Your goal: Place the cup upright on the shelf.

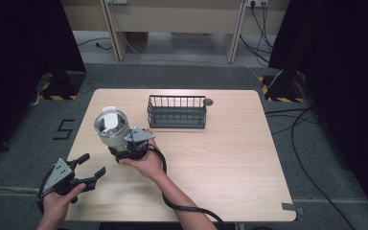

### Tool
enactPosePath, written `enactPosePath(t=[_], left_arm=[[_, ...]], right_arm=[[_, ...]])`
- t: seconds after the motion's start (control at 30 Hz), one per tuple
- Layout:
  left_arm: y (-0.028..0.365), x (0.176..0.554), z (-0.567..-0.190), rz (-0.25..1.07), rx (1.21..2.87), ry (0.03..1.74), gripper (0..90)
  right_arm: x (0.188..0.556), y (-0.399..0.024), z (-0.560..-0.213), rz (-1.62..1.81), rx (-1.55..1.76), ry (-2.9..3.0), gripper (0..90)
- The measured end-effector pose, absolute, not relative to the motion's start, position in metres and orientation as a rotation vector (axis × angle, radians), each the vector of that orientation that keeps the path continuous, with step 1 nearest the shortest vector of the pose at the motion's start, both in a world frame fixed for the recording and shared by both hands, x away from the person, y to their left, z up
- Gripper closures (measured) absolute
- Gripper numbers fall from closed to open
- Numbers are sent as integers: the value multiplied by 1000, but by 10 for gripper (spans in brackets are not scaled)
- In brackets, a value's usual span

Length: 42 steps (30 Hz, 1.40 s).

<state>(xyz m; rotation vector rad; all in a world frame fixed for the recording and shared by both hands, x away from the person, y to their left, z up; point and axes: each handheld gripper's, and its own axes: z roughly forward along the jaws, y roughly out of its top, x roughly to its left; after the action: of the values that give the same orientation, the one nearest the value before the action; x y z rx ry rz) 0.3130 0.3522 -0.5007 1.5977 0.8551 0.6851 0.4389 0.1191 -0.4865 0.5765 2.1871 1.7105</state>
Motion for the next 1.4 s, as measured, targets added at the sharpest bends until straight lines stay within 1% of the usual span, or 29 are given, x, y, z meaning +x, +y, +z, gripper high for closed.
enactPosePath(t=[0.17,0.87,1.4], left_arm=[[353,313,-501,686,1596,856,144],[355,314,-501,683,1593,855,144],[355,314,-501,683,1592,852,144]], right_arm=[[441,125,-491,1718,584,2176,84],[438,127,-495,1747,596,2119,104],[436,117,-491,1752,622,2066,105]])
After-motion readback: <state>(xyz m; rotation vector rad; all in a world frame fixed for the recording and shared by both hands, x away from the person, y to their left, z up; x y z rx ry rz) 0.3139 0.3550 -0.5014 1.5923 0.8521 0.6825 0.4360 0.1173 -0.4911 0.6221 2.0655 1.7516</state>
